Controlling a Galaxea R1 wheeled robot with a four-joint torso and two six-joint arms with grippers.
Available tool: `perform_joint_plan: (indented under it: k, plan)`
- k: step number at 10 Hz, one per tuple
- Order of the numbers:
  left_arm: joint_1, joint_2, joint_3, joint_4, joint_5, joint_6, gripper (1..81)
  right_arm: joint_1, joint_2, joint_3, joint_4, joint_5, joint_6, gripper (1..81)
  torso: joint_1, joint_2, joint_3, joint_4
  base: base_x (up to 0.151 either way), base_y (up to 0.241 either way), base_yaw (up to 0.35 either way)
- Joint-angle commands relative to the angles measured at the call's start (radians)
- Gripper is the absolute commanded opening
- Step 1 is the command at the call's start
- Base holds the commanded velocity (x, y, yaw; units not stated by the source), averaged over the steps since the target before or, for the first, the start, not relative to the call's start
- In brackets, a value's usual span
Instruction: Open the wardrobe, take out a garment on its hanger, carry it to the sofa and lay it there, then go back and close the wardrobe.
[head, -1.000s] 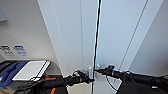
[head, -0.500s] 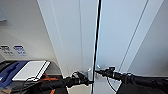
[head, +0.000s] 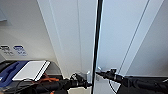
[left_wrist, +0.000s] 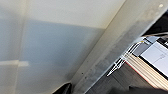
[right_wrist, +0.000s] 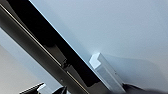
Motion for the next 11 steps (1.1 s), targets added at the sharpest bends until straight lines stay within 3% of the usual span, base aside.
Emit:
perform_joint_plan:
  k: [1,4,7,11]
  plan:
    - [-0.126,0.041,0.178,-0.015,-0.062,-0.001,81.1,0.057,0.038,0.157,-0.016,-0.156,0.032,81.1,0.0,0.0,0.0,0.0,0.0,0.0,0.0]
    - [-0.106,0.012,0.218,0.002,-0.062,0.0,81.1,0.046,0.007,0.178,-0.062,-0.183,0.032,81.1,0.0,0.0,0.0,0.0,0.0,0.0,0.0]
    - [-0.083,-0.007,0.241,0.022,-0.049,0.0,81.1,0.045,-0.022,0.22,-0.114,-0.275,0.033,81.1,0.0,0.0,0.0,0.0,0.0,0.0,0.0]
    - [-0.039,-0.057,0.302,0.049,-0.049,0.001,81.1,0.017,-0.083,0.264,-0.138,-0.275,0.032,81.1,0.0,0.0,0.0,0.0,0.0,0.0,0.0]
